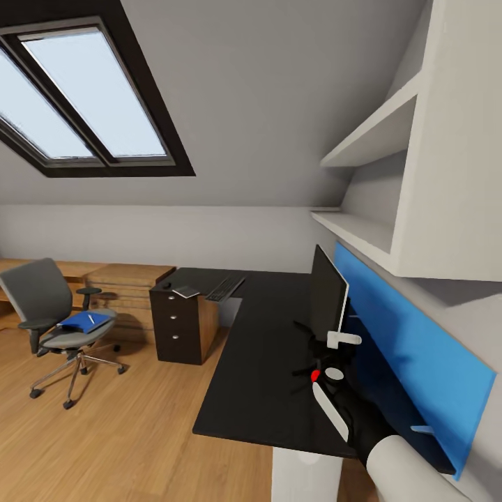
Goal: In the bedroom, organize the workspace by keeping the computer under the desk, ensuring the monitor is on the desk, placing the keyboard on the desk next to the monitor, placing the mouse on the desk next to the keyboard, moving the folder from the swivel chair onto the desk next to the mouse, stacking the notebook on top of the folder with the pen on top of the notebook, and positioning the swivel chair next to the desk.
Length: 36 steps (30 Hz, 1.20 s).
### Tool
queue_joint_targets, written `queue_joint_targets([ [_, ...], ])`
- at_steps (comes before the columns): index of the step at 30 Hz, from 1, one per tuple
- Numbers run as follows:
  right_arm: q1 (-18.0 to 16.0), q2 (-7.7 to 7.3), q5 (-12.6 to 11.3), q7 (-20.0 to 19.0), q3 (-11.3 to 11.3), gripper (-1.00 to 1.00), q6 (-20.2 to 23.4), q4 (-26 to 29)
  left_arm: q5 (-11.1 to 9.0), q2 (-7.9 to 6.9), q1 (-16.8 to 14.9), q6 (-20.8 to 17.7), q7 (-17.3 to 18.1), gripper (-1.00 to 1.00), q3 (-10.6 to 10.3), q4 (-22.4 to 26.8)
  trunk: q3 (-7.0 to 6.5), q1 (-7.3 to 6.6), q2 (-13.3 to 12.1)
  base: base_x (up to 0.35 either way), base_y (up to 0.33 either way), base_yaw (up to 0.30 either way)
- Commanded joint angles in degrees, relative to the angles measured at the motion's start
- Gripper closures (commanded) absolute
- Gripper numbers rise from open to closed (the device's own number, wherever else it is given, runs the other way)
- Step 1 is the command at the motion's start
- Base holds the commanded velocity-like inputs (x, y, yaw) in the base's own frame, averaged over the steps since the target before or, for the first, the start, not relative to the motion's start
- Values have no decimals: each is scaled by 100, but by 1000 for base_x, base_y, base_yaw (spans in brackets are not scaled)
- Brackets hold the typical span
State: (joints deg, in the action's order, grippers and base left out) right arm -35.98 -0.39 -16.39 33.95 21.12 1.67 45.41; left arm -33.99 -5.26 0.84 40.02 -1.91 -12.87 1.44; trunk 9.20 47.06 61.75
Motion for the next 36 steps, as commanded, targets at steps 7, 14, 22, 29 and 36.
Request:
queue_joint_targets([
  [7, -6, -5, -42, 41, 29, -100, 18, -5, -37, -2, 6, 6, -20, -100, -49, 15, 7, 1, 4, -185, 0, 0],
  [14, -6, -5, -42, 41, 30, -100, 18, -6, -37, -2, 6, 6, -20, -100, -49, 15, 7, 1, 4, -62, 0, 0],
  [22, -6, -5, -43, 41, 30, -100, 16, -6, -37, -2, 6, 6, -20, -100, -49, 15, 7, 1, 4, -3, 0, 0],
  [29, -6, -5, -44, 41, 32, -100, 16, -4, -37, -2, 4, 6, -20, -100, -49, 15, 7, 1, 4, -90, 122, 0],
  [36, -6, -5, -43, 41, 32, -100, 15, -5, -37, -2, 4, 6, -20, -100, -49, 15, 7, 1, 4, -11, 21, 0],
])
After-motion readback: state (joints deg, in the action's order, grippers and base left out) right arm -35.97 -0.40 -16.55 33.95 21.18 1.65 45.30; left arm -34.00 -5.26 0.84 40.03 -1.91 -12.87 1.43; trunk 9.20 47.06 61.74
